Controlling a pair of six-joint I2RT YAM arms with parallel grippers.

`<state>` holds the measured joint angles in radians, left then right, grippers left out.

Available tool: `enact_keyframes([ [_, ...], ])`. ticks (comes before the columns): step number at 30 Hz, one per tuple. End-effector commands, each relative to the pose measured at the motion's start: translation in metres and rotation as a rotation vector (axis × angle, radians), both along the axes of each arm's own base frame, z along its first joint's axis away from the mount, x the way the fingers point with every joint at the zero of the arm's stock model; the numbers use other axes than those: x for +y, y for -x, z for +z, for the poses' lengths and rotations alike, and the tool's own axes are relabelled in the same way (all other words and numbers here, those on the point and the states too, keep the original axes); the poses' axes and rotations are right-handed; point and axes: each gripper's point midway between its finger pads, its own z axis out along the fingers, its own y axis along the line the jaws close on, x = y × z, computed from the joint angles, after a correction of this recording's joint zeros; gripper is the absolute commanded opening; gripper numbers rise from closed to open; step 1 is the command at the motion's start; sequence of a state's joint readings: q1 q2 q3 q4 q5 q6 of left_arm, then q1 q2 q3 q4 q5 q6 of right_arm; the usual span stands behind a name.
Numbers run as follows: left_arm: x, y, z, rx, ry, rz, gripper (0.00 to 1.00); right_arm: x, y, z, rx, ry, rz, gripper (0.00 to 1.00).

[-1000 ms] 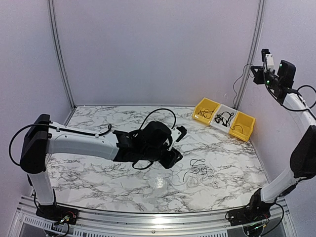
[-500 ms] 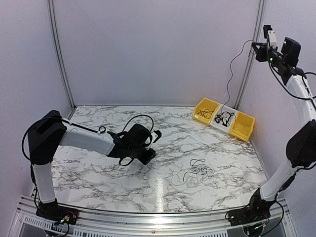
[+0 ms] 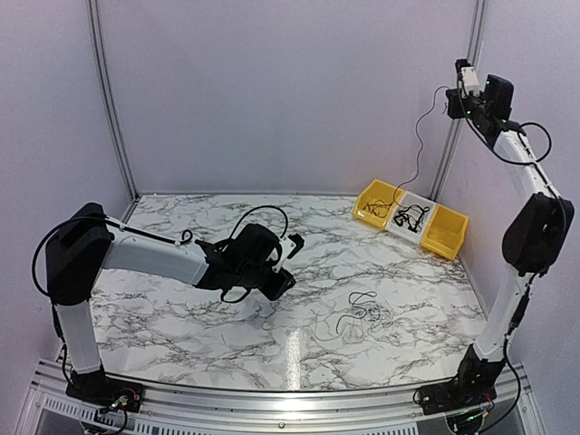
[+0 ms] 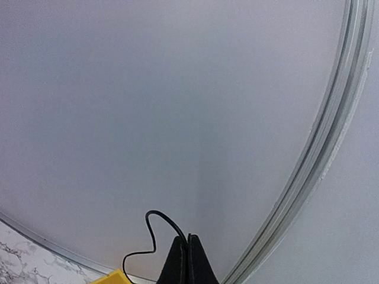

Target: Untangle the cables

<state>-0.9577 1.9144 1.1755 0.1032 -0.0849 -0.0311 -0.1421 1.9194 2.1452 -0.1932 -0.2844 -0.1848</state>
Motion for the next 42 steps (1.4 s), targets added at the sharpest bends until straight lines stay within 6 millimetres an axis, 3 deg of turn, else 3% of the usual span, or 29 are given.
enact_keyframes([
  [1,-0.012,0.003,0.010,-0.005,0.027,-0.037,0.43,-0.019,-0.003,0.015,-0.053,0.076,-0.138,0.00],
  [4,-0.015,0.006,0.011,0.003,0.029,-0.046,0.43,-0.025,-0.015,-0.015,0.012,0.097,-0.164,0.00],
  [6,-0.016,0.008,0.013,-0.004,0.026,-0.053,0.43,-0.026,-0.020,-0.048,0.087,0.090,-0.161,0.00],
  [7,-0.016,0.009,0.014,-0.011,0.021,-0.053,0.43,-0.026,-0.019,-0.053,0.095,0.086,-0.159,0.00],
  [8,-0.016,0.010,0.015,-0.018,0.016,-0.057,0.43,-0.026,-0.013,-0.067,0.118,0.084,-0.154,0.00],
  [14,-0.019,0.016,0.015,-0.046,-0.010,-0.083,0.44,-0.028,0.027,-0.099,0.107,0.082,-0.169,0.00],
  [19,-0.025,0.025,0.014,-0.034,-0.004,-0.102,0.45,-0.026,0.042,-0.147,0.182,0.085,-0.152,0.00],
  [22,-0.027,0.029,0.015,-0.036,-0.003,-0.110,0.45,-0.011,0.049,-0.167,0.219,0.070,-0.071,0.00],
  [25,-0.028,0.031,0.016,-0.040,-0.003,-0.116,0.45,0.013,0.058,-0.174,0.250,0.066,0.061,0.00],
  [31,-0.028,0.031,0.018,-0.052,-0.011,-0.117,0.45,0.033,0.079,-0.169,0.262,0.037,0.145,0.00],
  [35,-0.029,0.032,0.016,-0.048,-0.012,-0.118,0.46,0.041,0.096,-0.180,0.342,0.013,0.185,0.00],
  [39,-0.030,0.034,0.011,-0.035,-0.015,-0.125,0.46,0.050,0.117,-0.177,0.355,0.012,0.229,0.00],
  [42,-0.032,0.034,0.008,-0.026,-0.016,-0.126,0.46,0.048,0.120,-0.178,0.359,0.002,0.210,0.00],
])
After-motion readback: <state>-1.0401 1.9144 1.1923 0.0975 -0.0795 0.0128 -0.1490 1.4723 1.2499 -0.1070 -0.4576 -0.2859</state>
